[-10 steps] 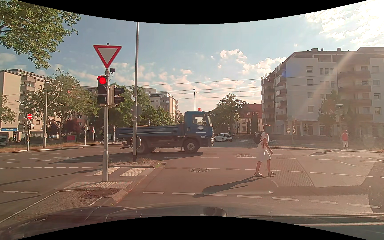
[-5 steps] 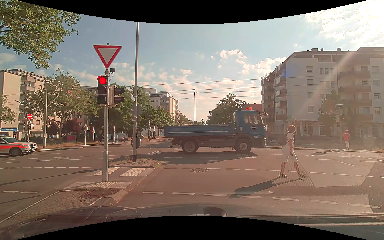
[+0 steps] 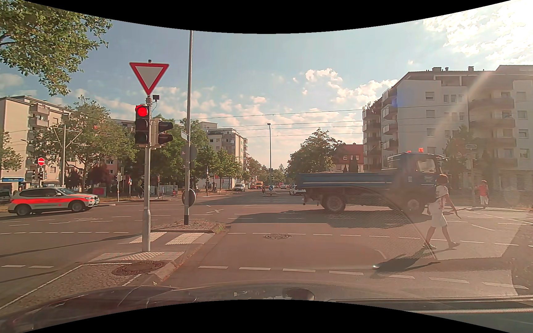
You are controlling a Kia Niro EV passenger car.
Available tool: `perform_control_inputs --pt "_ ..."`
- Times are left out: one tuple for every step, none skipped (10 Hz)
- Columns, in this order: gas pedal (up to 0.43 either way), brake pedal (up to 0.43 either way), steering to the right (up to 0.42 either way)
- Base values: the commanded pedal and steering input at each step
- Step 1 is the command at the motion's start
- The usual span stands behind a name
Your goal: Follow the waypoints while adhering to traffic rules and regulations
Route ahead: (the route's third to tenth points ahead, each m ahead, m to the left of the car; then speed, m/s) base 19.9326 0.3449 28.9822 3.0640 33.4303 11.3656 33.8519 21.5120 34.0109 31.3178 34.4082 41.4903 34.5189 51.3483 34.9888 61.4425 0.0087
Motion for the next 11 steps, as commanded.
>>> perform_control_inputs --pt "0.0 0.22 0.003" --pt "0.0 0.22 0.003" --pt "0.0 0.226 0.003" --pt "0.0 0.22 0.003" --pt "0.0 0.22 0.003" --pt "0.0 0.22 0.003" --pt "0.0 0.22 0.003" --pt "0.0 0.226 0.003" --pt "0.0 0.22 0.003" --pt "0.0 0.22 0.003" --pt "0.0 0.226 0.003"
